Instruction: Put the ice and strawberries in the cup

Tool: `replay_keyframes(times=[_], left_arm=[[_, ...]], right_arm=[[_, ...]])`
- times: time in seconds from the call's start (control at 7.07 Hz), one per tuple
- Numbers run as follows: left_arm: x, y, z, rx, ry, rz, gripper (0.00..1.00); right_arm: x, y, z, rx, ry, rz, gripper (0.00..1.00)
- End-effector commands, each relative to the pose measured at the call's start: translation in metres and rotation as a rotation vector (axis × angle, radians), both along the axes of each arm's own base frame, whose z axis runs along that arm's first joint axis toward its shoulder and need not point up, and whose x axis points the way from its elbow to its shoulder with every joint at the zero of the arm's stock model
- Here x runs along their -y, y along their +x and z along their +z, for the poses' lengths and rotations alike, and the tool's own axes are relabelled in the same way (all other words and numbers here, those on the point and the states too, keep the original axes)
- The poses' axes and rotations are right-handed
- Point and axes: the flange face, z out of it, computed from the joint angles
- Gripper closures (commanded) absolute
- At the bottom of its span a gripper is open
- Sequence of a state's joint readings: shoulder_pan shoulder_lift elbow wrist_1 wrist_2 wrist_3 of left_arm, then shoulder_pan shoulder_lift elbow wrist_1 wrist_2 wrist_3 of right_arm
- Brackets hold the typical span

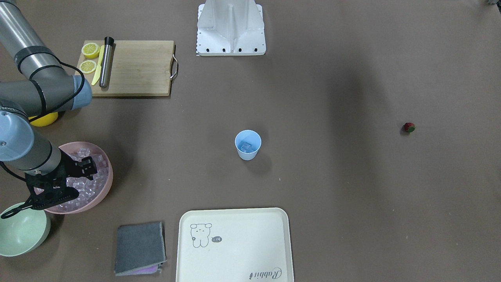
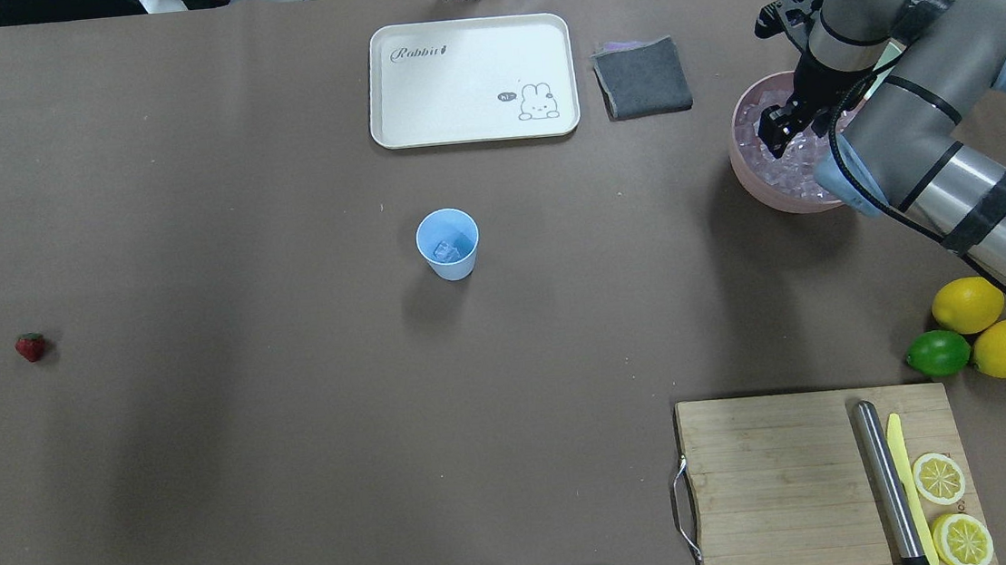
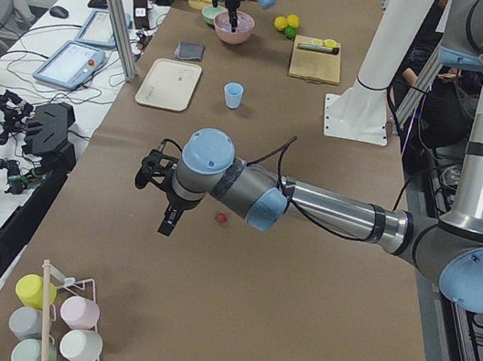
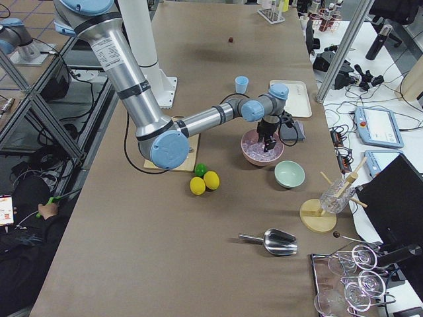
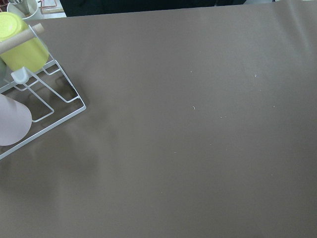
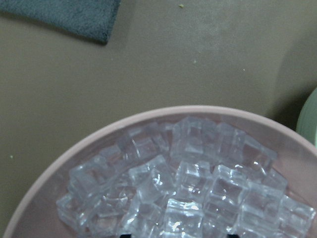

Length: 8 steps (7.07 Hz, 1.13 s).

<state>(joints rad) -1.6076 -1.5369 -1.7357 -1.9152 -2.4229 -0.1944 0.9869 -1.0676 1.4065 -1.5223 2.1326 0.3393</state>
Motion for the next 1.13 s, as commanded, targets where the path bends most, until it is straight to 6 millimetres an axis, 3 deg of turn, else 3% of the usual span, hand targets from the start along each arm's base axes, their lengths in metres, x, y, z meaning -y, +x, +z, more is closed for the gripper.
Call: replay_keyframes(times=[0.0, 0.28, 0.57, 0.71, 0.85, 0.99], left_arm=[[0.000, 0.000, 0.000, 0.000, 0.001, 0.001, 0.02], [0.000, 0.000, 0.002, 0.000, -0.002, 0.001, 0.02], [-0.003, 0.000, 0.005, 0.001, -0.008, 0.000, 0.02], [-0.003, 0.000, 0.006, -0.001, -0.011, 0.001, 0.02], [-0.003, 0.000, 0.007, 0.001, -0.011, 0.000, 0.02], [-0.005, 0.000, 0.008, -0.001, -0.013, 0.001, 0.02]], right_arm=[[0.001, 0.000, -0.001, 0.001, 0.003, 0.000, 0.67], [0.001, 0.000, -0.002, 0.002, 0.003, -0.002, 0.98], [0.005, 0.005, -0.005, 0.005, 0.004, 0.005, 1.00], [0.011, 0.019, -0.014, 0.019, 0.010, 0.019, 1.00], [0.009, 0.034, -0.028, 0.001, 0.018, -0.004, 1.00], [0.006, 0.056, -0.060, -0.019, 0.042, -0.038, 1.00]])
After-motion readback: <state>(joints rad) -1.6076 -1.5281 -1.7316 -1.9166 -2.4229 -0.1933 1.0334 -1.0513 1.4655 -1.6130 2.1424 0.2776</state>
